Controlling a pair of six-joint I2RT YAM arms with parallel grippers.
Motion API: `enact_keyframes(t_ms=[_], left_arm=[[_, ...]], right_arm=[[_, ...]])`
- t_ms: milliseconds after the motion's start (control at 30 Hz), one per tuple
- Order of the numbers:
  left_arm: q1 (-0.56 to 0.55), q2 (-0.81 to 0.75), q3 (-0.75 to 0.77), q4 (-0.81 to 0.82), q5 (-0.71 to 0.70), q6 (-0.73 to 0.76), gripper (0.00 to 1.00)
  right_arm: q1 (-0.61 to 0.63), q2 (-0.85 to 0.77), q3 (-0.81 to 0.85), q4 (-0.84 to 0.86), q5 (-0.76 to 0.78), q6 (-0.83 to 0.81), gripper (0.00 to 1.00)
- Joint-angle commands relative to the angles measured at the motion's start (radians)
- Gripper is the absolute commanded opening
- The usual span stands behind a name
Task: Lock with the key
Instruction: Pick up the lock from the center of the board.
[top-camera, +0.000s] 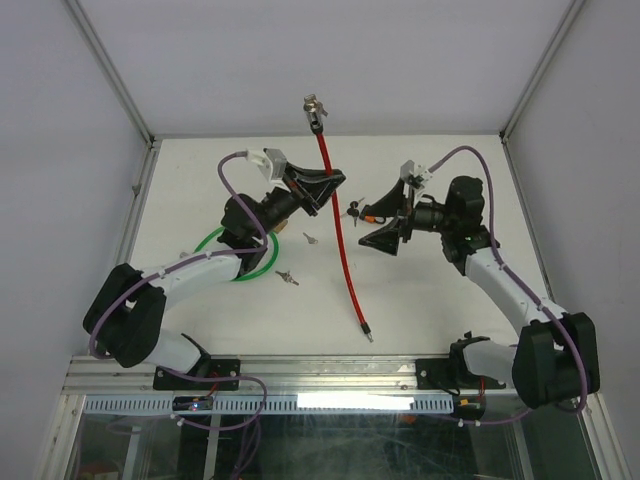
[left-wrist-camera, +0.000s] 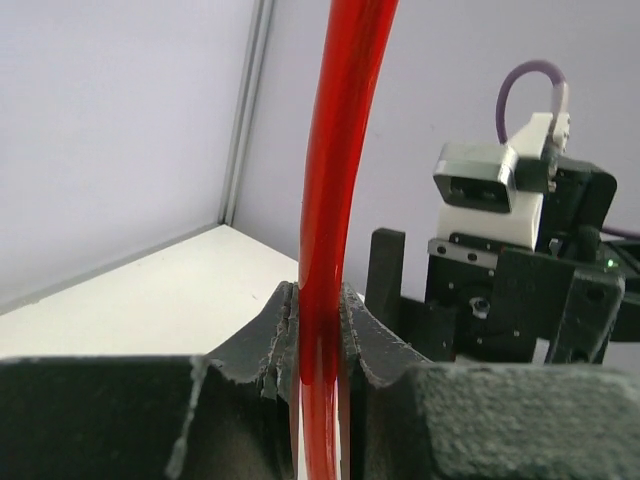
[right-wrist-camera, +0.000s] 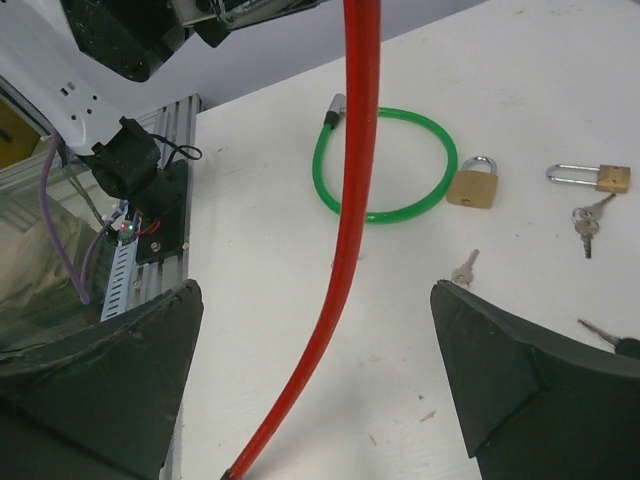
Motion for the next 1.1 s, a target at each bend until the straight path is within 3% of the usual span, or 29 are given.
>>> enact_keyframes(t_ms=[0,233,400,500,600,667,700,867,1067], left_arm=[[-0.005,-0.069,0.016,0.018,-0.042,-0.021,0.0],[-0.042,-0.074,0.055,-0.006,-0.043,-0.037,0.0],[-0.074,-0.078,0.075,-0.051,-0.077,-0.014,0.0],[-0.081,-0.077,0.087,-0.075,-0.087,-0.004,0.0],[-0.08,-0.087,0.083,-0.092,-0.095,0.013,0.0],[-0.079,-0.099,0.074,-0.095,-0.088,0.027,0.0],[-0.077,-0.105,0.071,-0.095,-0.076,0.032,0.01],[-0.043,-0.125,0.065,-0.046,0.078,0.023,0.26],[0.017,-0.141,0.086,-0.017,0.234,-0.003,0.41]], right_arm=[[0.064,0.04,-0.003,0.262,0.077,0.007,0.99],[0.153,0.142,-0.046,0.458,0.179,0.138,0.97],[0.183,0.228,-0.03,0.576,0.172,0.256,0.81],[0.194,0.274,-0.007,0.6,0.13,0.304,0.58],[0.193,0.277,0.007,0.601,0.08,0.348,0.19],[0.192,0.269,0.016,0.598,0.045,0.387,0.03],[0.193,0.268,0.021,0.596,0.03,0.418,0.0],[0.194,0.273,0.033,0.623,-0.056,0.517,0.0],[0.195,0.27,0.036,0.673,-0.114,0.578,0.0]])
